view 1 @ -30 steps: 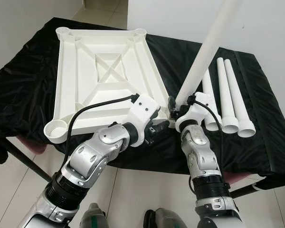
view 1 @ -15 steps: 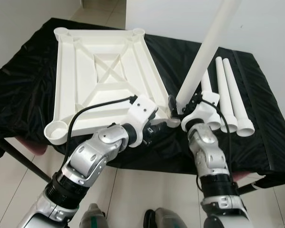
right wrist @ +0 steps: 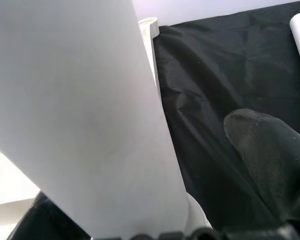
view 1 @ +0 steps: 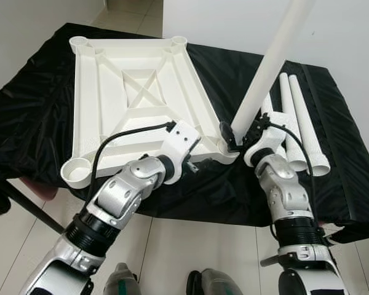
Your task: Building children table
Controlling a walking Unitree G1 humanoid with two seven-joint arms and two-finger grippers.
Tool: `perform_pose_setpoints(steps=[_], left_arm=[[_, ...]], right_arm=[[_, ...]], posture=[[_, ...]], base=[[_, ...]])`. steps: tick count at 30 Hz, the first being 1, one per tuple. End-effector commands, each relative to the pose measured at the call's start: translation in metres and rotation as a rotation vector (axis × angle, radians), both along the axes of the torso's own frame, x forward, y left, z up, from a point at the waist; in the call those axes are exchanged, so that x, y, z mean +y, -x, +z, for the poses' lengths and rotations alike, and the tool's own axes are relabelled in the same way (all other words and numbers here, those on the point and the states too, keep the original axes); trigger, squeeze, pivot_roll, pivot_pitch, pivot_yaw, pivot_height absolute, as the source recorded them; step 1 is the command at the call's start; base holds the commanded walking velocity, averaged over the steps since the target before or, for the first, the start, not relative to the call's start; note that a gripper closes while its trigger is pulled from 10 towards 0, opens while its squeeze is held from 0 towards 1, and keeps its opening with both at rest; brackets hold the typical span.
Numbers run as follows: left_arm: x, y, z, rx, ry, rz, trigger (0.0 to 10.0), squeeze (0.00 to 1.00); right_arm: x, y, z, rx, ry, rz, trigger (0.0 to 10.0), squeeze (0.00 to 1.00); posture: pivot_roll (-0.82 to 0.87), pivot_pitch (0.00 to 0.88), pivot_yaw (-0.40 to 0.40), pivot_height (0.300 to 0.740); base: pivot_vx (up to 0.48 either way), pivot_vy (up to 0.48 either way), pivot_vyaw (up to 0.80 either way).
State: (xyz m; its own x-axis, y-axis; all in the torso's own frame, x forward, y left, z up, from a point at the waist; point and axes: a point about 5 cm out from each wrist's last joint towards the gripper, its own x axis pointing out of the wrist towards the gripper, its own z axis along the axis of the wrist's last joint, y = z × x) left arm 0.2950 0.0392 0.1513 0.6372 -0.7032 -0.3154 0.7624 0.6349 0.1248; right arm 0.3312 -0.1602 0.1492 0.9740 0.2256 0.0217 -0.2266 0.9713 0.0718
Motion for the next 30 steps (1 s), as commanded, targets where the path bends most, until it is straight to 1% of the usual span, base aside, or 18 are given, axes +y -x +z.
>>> perform_pose_setpoints(steps=[1, 2, 3, 4, 6, 7, 8, 10, 15, 20, 22, 26, 30], left_arm=[[-0.005, 0.000, -0.003, -0.004, -0.024, -0.053, 10.0, 0.00], [-0.006, -0.003, -0.006, -0.015, -0.049, -0.044, 10.0, 0.00], [-0.006, -0.003, -0.006, -0.015, -0.049, -0.044, 10.0, 0.00], [-0.008, -0.007, -0.007, -0.014, -0.057, -0.038, 10.0, 0.00], [-0.008, -0.007, -0.007, -0.014, -0.057, -0.038, 10.0, 0.00], [-0.013, -0.011, -0.009, -0.024, -0.074, -0.052, 10.0, 0.00], [-0.013, -0.011, -0.009, -0.024, -0.074, -0.052, 10.0, 0.00], [-0.022, -0.015, -0.012, -0.036, -0.102, -0.084, 10.0, 0.00], [-0.031, -0.015, -0.020, -0.034, -0.139, -0.135, 10.0, 0.00], [-0.033, -0.016, -0.029, -0.006, -0.151, -0.150, 10.0, 0.00], [-0.033, -0.016, -0.039, 0.042, -0.159, -0.157, 10.0, 0.00], [-0.031, -0.018, -0.043, 0.066, -0.155, -0.144, 10.0, 0.00], [-0.026, -0.021, -0.044, 0.066, -0.151, -0.125, 10.0, 0.00]], right_arm=[[-0.007, -0.001, -0.001, 0.011, -0.003, -0.014, 10.0, 0.00], [-0.008, -0.001, 0.000, 0.010, -0.001, -0.010, 10.0, 0.00], [-0.008, -0.001, 0.000, 0.010, -0.001, -0.010, 10.0, 0.00], [-0.008, -0.001, 0.001, 0.010, 0.001, -0.007, 10.0, 0.00], [-0.008, -0.001, 0.001, 0.010, 0.001, -0.007, 10.0, 0.00], [-0.008, -0.001, 0.001, 0.008, 0.004, -0.001, 10.0, 0.00], [-0.008, -0.001, 0.001, 0.008, 0.004, -0.001, 10.0, 0.00], [-0.007, -0.001, 0.002, 0.008, 0.006, 0.011, 10.0, 0.00], [-0.006, 0.000, 0.003, 0.008, 0.009, 0.028, 10.0, 0.00], [-0.007, 0.000, 0.003, 0.010, 0.010, 0.031, 10.0, 0.00], [-0.007, 0.001, 0.003, 0.010, 0.011, 0.034, 10.0, 0.00], [-0.007, 0.001, 0.003, 0.009, 0.011, 0.034, 10.0, 0.00], [-0.008, 0.001, 0.003, 0.010, 0.012, 0.035, 10.0, 0.00]], posture=[[-0.04, 0.032, -0.051, 0.740], [-0.04, 0.032, -0.051, 0.740], [-0.04, 0.032, -0.051, 0.740], [-0.04, 0.033, -0.051, 0.740], [-0.04, 0.033, -0.051, 0.740], [-0.05, 0.035, -0.050, 0.740], [-0.05, 0.035, -0.050, 0.740], [-0.05, 0.035, -0.050, 0.740], [-0.05, 0.037, -0.048, 0.740], [-0.06, 0.041, -0.045, 0.740], [-0.06, 0.041, -0.044, 0.740], [-0.06, 0.041, -0.043, 0.740], [-0.06, 0.042, -0.045, 0.740]], base=[[0.000, 0.000, 0.00], [0.000, 0.000, 0.00], [0.000, 0.000, 0.00], [0.000, 0.000, 0.00], [0.000, 0.000, 0.00], [0.000, 0.000, 0.00], [0.000, 0.000, 0.00], [0.000, 0.000, 0.00], [0.000, 0.000, 0.00], [0.000, 0.000, 0.00], [0.000, 0.000, 0.00], [0.000, 0.000, 0.00], [0.000, 0.000, 0.00]])
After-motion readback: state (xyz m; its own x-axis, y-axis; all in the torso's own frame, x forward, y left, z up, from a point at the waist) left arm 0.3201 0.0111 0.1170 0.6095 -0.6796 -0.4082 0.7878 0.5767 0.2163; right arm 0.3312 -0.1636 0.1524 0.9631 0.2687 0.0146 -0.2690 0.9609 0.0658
